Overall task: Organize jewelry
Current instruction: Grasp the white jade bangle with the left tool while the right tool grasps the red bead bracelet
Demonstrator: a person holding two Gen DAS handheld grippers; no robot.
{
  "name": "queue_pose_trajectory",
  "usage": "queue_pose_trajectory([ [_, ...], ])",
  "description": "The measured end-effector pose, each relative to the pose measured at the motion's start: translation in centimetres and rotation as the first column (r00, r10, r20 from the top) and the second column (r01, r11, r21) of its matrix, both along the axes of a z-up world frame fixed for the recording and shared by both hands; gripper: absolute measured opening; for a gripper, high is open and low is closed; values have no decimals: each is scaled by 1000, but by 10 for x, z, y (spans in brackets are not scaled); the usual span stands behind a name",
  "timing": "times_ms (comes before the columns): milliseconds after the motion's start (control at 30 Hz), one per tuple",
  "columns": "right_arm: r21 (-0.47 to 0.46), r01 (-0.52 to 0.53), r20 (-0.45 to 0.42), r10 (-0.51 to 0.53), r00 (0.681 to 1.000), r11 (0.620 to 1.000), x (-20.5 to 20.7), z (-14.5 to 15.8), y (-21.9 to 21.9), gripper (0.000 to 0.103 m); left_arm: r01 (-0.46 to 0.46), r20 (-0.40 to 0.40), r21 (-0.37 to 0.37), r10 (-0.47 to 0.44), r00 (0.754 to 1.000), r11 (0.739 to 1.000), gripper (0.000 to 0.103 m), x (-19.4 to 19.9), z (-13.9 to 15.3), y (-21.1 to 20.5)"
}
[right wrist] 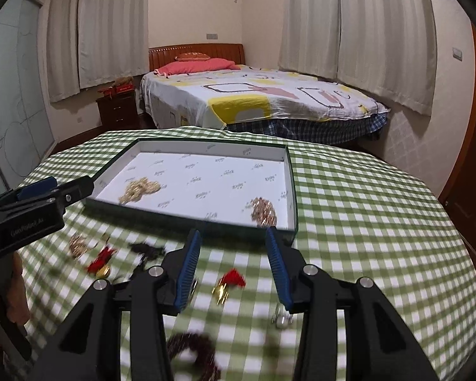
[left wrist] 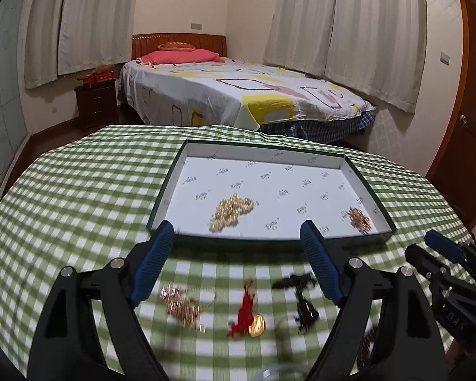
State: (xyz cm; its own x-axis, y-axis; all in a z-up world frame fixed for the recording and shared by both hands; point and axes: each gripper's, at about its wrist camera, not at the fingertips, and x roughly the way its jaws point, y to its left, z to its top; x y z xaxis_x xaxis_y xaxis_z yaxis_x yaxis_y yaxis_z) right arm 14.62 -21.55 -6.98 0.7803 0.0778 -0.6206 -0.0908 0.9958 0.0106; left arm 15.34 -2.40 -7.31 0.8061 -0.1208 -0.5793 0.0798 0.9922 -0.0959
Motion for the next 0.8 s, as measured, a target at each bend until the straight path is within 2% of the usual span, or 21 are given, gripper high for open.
queue_pose_trajectory([
  [200,27,1,-10,-1,1000,1000,-36,-12,8,43,-25,-10,-8,25,1000,1000,80,-42,-7,9],
  [467,74,-13,-112,21,993,997,-58,-45,19,48,-58,-58,8,59,997,998,80,-86,-28,21],
  [600,75,-2,-172,15,985,997,-59,-62,22,51,-75,-88,-3,74,993,997,80,-96,-40,27],
  [800,39,2,-189,5,982,999,-61,-67,29,61,-98,-118,-15,96,988,995,81,-102,-52,33],
])
